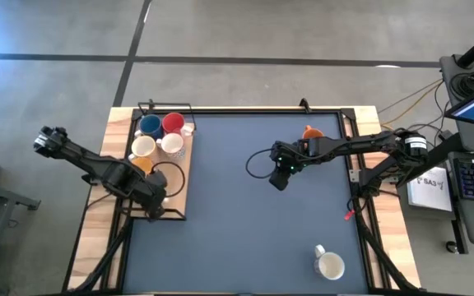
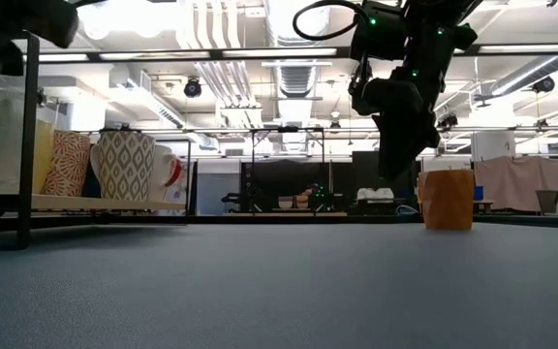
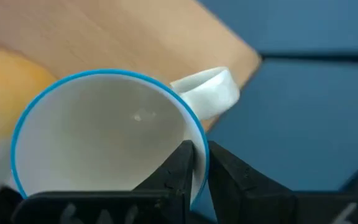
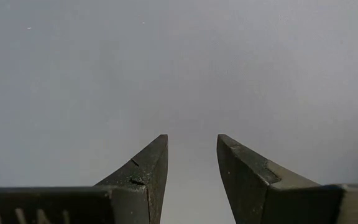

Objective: Place coffee mugs
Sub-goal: Put the green patterned mug on the shelf

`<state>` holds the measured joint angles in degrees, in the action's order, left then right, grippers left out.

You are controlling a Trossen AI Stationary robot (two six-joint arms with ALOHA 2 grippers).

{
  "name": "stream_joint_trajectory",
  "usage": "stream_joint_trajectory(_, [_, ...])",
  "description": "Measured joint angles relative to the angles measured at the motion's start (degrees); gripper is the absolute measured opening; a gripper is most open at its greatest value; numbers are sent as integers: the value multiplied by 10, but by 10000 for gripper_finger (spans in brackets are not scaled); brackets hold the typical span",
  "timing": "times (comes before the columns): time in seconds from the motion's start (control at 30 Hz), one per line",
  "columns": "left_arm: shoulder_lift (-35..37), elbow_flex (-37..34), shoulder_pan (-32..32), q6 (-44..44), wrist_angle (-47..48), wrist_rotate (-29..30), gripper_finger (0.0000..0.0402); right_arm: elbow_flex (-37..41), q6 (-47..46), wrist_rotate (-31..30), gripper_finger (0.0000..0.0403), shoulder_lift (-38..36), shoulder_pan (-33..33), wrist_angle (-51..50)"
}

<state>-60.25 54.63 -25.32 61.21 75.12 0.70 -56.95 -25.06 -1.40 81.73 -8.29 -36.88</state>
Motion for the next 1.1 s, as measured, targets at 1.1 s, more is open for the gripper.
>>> stream_joint_trajectory(1.1, [33,0,-1,21,52,-77,19,0,0,0,128,0,0,0])
